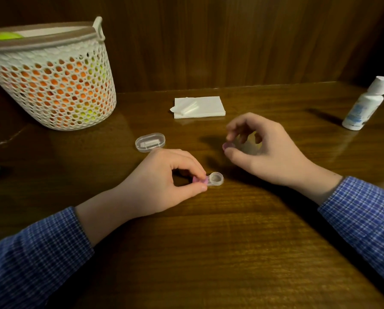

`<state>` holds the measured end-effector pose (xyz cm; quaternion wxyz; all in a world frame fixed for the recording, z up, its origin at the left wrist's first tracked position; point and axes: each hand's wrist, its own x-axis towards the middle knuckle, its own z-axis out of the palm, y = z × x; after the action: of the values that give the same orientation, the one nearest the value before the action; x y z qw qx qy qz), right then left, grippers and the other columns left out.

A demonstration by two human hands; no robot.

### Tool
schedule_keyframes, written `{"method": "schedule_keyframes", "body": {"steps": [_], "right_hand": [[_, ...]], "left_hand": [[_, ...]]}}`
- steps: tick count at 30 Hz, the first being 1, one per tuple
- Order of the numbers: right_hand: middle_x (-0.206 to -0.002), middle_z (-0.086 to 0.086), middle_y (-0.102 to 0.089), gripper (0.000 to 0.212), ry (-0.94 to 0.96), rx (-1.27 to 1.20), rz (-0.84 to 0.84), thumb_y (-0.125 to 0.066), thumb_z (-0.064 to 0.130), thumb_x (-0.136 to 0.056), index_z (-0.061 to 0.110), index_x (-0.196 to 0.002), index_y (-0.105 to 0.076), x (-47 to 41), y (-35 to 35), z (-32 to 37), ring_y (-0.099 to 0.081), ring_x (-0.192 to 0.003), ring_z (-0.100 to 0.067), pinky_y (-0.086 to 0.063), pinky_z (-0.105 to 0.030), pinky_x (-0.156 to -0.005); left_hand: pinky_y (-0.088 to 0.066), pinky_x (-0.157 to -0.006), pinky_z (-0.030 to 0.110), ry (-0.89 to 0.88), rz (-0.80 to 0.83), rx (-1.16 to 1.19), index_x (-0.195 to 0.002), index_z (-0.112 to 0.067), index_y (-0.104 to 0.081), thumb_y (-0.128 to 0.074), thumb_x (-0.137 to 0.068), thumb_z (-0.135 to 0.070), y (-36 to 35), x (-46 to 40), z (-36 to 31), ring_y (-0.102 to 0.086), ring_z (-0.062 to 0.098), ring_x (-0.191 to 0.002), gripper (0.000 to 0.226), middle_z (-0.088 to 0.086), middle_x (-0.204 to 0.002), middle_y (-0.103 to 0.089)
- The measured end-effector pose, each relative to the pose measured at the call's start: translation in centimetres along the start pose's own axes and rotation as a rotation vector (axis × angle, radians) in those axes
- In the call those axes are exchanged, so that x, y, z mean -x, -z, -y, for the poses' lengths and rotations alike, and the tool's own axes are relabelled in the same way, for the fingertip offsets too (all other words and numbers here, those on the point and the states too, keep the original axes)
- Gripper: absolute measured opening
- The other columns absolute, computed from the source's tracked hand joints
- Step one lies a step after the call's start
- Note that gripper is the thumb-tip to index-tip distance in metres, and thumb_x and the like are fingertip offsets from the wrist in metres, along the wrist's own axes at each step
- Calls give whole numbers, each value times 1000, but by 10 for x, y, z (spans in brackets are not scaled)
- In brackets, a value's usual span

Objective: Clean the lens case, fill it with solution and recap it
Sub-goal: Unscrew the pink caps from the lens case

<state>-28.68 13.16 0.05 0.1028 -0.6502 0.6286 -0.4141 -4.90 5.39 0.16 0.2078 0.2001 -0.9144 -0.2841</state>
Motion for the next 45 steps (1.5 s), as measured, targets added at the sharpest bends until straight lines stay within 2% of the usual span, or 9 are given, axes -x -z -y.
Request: {"method": "schedule_keyframes", "body": {"steps": [2,5,9,16,23,28,34,38,45], "right_hand": [[-98,13,-69,43,52,-41,108,-81,31,-80,26,-118,-63,6,2,7,-65,-95,-5,-49,-11,-78],[-102,18,-66,62,41,45,282,-79,53,-72,35,-127,-57,9,3,12,-63,-99,-4,-55,-24,-81],[-102,19,-66,68,65,87,363,-83,48,-72,38,-132,-51,11,-1,10,-64,-97,-5,-59,-30,-78],[-92,20,-66,61,66,93,320,-83,45,-77,39,-129,-52,11,-4,7,-64,-91,-2,-59,-27,-73],[-87,19,-69,53,62,79,280,-81,30,-84,35,-129,-54,11,-9,7,-66,-91,-2,-57,-25,-77],[-87,17,-73,51,71,46,269,-80,24,-86,30,-130,-55,13,-10,9,-69,-89,-5,-56,-25,-78],[-92,17,-72,61,60,-5,296,-80,49,-80,32,-132,-54,13,-9,15,-69,-91,-2,-57,-21,-74],[-97,18,-71,69,74,-2,310,-82,56,-76,32,-134,-53,14,-9,18,-69,-95,-1,-59,-25,-79],[-101,16,-72,72,128,11,318,-87,48,-75,29,-135,-52,15,-14,20,-70,-98,-2,-60,-28,-83]], "left_hand": [[-55,-90,22,8,7,-13,-101,-26,-80,-79,-85,-26,0,0,0,-69,1,-102,16,-16,-102,-75],[-55,-89,22,12,7,-21,-105,-26,-80,-79,-86,-27,0,0,0,-67,1,-102,19,-16,-102,-74],[-57,-82,24,37,-11,7,-115,-26,-76,-80,-85,-28,-1,1,1,-68,6,-98,30,-15,-102,-73],[-58,-83,28,27,-36,22,-135,-23,-62,-79,-87,-17,-1,3,0,-67,11,-99,51,-13,-103,-69],[-53,-86,29,59,-29,-26,-126,-23,-59,-74,-83,1,-2,3,1,-66,9,-93,52,-11,-91,-67],[-54,-84,26,63,-42,-13,-118,-23,-57,-78,-84,-3,-2,2,4,-67,8,-92,44,-12,-89,-68],[-56,-80,28,67,-65,-13,-108,-26,-57,-82,-83,-11,-3,1,4,-67,8,-90,38,-10,-90,-67],[-55,-80,30,81,-97,-35,-117,-25,-57,-84,-80,-22,-3,0,4,-63,8,-94,46,-12,-98,-62],[-57,-81,29,85,-96,-46,-135,-28,-53,-84,-80,-37,-4,-2,5,-65,5,-97,63,-18,-112,-62]]}}
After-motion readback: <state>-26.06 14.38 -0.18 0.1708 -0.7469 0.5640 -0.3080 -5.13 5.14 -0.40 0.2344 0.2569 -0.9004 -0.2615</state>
